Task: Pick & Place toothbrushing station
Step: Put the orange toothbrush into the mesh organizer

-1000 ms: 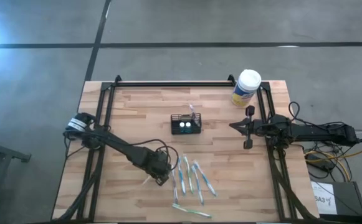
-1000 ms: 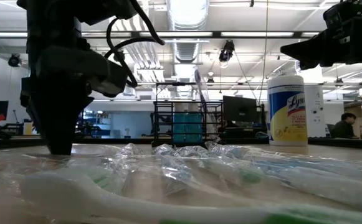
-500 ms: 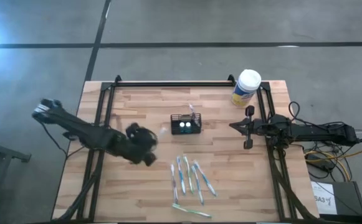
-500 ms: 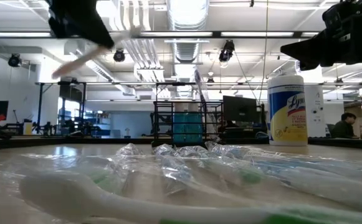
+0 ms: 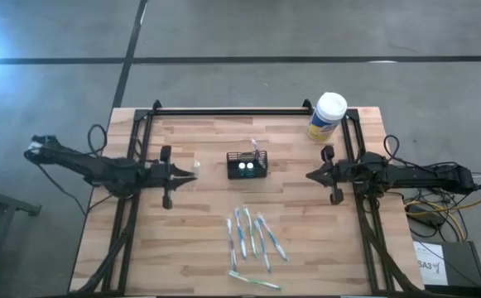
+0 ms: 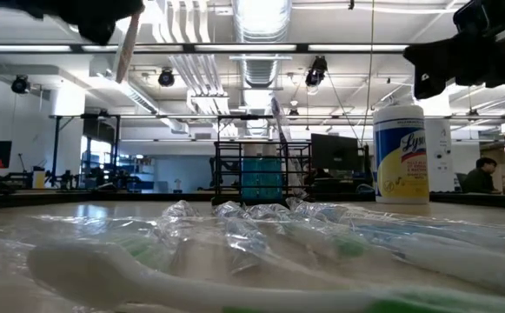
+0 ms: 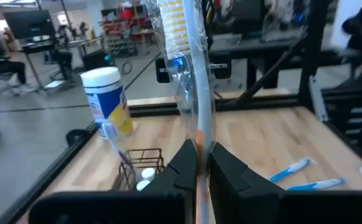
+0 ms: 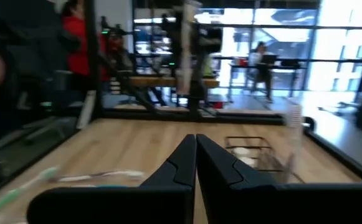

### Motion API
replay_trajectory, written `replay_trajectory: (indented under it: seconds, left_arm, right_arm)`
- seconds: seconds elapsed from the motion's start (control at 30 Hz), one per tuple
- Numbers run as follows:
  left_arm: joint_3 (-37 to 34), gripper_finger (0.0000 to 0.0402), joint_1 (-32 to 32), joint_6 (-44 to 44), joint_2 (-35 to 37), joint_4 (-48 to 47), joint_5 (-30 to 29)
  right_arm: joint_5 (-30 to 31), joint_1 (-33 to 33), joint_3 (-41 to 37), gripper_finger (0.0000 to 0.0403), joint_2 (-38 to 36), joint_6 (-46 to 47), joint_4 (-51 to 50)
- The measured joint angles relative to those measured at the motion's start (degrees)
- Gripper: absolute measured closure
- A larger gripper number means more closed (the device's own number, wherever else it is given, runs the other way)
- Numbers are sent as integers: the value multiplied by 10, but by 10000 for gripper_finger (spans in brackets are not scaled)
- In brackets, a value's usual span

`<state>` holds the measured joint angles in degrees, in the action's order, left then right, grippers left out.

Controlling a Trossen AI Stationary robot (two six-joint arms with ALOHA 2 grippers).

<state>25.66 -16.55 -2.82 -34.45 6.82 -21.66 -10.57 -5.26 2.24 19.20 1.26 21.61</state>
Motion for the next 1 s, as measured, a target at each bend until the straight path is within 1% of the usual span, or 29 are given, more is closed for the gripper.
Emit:
replay_trajectory:
  seconds: [0.1,0.27,0.4,0.47,0.57,0.77,0.9,1.0]
  left_arm:
    - [-61,383,62,21,47,34,75]
    - [-123,383,135,20,89,65,160]
    - [-145,383,159,-17,107,79,205]
    - [-150,383,162,-35,113,82,217]
    - [-152,383,162,-57,122,86,250]
    - [-176,383,173,-67,154,93,250]
    - [-201,383,179,-62,181,134,251]
    - [-213,383,179,-57,198,139,251]
  right_arm:
    - [-27,0,0,394,0,3,0]
    - [-29,0,0,394,0,2,1]
    - [-29,0,-1,394,0,-8,1]
    - [-29,0,-1,394,0,-18,2]
    - [-26,0,-1,394,0,-41,5]
    - [-25,0,-1,394,0,-60,21]
    - [-24,0,-1,394,0,-60,53]
    - [-23,0,0,394,0,-75,62]
